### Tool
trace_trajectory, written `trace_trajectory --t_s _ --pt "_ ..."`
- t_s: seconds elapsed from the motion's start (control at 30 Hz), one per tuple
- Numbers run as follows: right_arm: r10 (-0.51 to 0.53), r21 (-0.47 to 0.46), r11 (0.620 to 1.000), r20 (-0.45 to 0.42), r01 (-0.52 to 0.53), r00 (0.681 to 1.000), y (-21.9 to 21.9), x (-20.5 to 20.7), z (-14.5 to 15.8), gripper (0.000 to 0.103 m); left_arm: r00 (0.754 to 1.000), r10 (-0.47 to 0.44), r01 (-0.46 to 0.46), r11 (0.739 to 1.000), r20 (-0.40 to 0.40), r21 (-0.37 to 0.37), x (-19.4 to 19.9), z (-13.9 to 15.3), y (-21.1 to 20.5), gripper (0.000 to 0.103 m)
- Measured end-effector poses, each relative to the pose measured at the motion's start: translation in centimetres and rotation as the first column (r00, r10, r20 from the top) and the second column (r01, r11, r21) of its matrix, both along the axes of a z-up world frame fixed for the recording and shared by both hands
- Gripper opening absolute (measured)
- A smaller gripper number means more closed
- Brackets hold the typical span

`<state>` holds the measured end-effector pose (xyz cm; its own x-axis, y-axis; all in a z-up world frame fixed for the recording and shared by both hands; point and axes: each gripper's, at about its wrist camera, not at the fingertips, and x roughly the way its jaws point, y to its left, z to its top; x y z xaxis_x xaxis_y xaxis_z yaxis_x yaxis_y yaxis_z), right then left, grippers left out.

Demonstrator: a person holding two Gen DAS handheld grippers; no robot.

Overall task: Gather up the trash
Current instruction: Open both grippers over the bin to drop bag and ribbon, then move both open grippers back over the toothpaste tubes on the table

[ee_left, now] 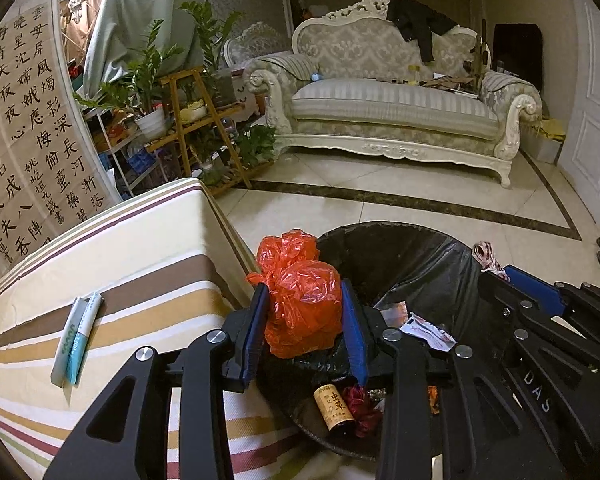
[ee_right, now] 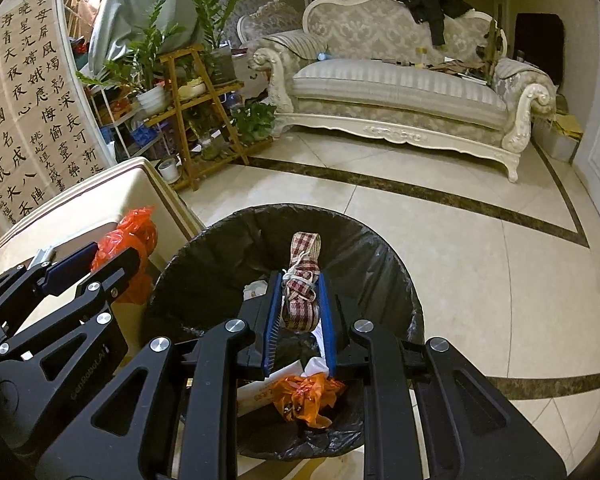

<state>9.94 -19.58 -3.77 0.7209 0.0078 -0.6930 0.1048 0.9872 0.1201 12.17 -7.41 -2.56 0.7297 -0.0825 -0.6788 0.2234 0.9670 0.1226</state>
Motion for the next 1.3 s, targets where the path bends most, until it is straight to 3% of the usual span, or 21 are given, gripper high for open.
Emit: trace_trajectory --t_s 0.17,0.4,0.77,0.97,1.3 --pt "-0.016 0.005 1.000 0.004 0.016 1.000 -0.3 0.1 0.0 0.033 1.000 0.015 -0.015 1.000 -0.011 0.002 0.3 -0.3 0.2 0.052" --pt "-0.035 0.011 0.999 0.008 0.035 0.999 -0.6 -0.1 0.1 0.038 1.000 0.020 -0.020 1.000 0.000 0.002 0.2 -0.1 0.3 0.071" --pt "-0.076 0.001 0.997 0.030 0.076 0.997 -1.3 -1.0 0.6 0.064 0.999 0.037 -0.037 0.999 -0.003 -0.004 0.2 0.1 1.1 0.078" --pt "-0.089 -0.002 0.996 0.032 0.089 0.996 -1.2 -1.3 0.6 0.071 0.998 0.069 -0.069 0.998 0.006 0.001 -0.1 0.5 2.2 0.080" --pt "-0.046 -0.005 0.999 0.027 0.046 0.999 1.2 -1.1 0.7 0.072 0.992 0.123 -0.123 0.992 0.017 -0.011 -1.4 1.2 6.2 0.080"
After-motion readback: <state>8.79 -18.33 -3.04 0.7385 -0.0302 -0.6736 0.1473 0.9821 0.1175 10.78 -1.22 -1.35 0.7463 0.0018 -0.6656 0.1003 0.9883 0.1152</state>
